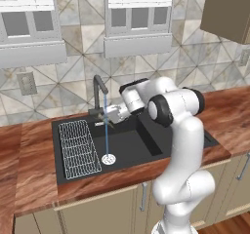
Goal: Take the fish out of the fridge, briefly rinse it in the sink, and place it on the tray next to the sink.
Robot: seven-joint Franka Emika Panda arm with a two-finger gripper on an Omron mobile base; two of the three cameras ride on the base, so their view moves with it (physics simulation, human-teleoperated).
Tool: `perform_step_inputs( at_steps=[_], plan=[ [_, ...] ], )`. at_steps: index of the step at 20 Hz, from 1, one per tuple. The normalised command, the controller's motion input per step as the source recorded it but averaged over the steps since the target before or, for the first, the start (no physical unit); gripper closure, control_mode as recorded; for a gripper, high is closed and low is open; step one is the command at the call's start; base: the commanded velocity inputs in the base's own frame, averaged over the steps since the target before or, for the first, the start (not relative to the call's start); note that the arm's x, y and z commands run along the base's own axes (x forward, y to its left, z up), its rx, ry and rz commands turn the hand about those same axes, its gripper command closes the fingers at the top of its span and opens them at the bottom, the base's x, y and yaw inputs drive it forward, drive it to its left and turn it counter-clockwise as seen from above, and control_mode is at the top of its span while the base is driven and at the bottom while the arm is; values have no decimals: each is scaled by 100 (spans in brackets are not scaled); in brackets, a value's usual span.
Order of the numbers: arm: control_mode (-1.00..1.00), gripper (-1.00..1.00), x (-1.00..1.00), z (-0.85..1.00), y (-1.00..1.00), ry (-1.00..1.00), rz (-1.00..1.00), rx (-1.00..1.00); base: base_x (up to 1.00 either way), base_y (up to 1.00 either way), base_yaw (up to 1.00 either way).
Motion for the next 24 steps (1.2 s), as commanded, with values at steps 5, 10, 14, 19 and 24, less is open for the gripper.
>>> perform_step_inputs(
  at_steps=[5,10,14,19,24],
  plan=[
    [-100,100,0,0,21,-4,0,22,0,0,0],
    [-100,100,0,0,11,-5,0,8,0,0,0],
    [-100,100,-30,0,-1,-3,0,0,0,0,0],
    [-100,100,-100,17,-15,-18,-7,9,0,0,0],
    [-100,100,-88,30,-15,-17,-11,9,0,0,0]
  ],
)
